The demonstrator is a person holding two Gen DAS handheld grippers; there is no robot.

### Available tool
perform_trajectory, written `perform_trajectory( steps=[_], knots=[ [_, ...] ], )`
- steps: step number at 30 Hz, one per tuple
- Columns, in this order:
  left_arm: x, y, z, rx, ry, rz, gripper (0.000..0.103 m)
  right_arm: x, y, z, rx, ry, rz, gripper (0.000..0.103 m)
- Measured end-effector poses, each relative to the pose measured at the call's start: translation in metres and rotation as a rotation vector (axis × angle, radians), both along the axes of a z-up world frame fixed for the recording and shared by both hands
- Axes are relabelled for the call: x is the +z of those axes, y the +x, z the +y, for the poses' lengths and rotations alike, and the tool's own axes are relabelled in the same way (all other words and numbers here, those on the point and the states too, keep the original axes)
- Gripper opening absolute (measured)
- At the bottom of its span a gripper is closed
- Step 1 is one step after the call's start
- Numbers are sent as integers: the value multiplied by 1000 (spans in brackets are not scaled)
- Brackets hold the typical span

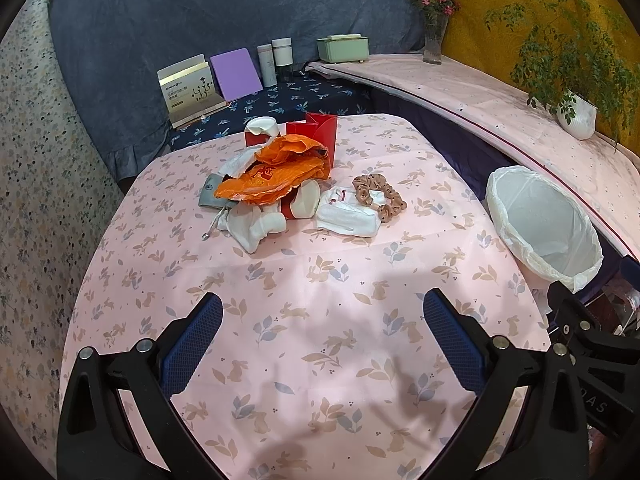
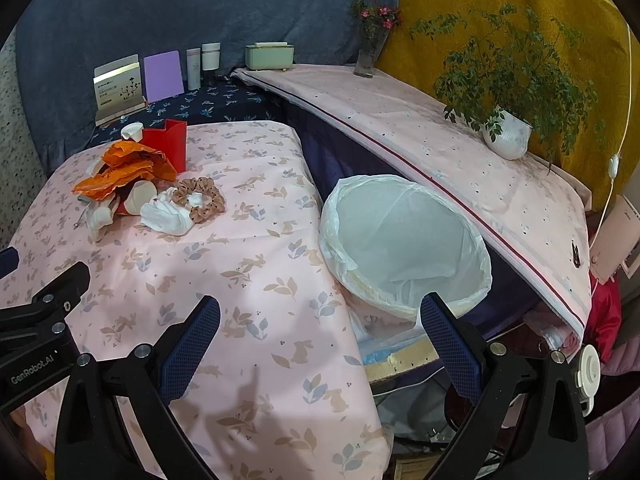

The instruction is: Collect trash

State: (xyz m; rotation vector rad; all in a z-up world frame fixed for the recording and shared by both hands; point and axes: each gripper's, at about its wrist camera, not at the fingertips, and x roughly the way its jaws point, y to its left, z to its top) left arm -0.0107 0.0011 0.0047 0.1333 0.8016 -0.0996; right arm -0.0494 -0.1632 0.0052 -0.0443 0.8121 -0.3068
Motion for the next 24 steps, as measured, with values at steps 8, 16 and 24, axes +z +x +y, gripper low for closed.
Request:
perform_trajectory(
  steps=[8,16,24],
  knots=[
    [0,1,2,0,-2,3,96,0,1,0,0,-2,-7,96],
    [0,2,4,1,-4,4,96,-1,1,0,-3,-7,-12,96],
    [0,3,3,1,-4,5,96,-4,0,-1,-16,-25,-20,96]
  ],
)
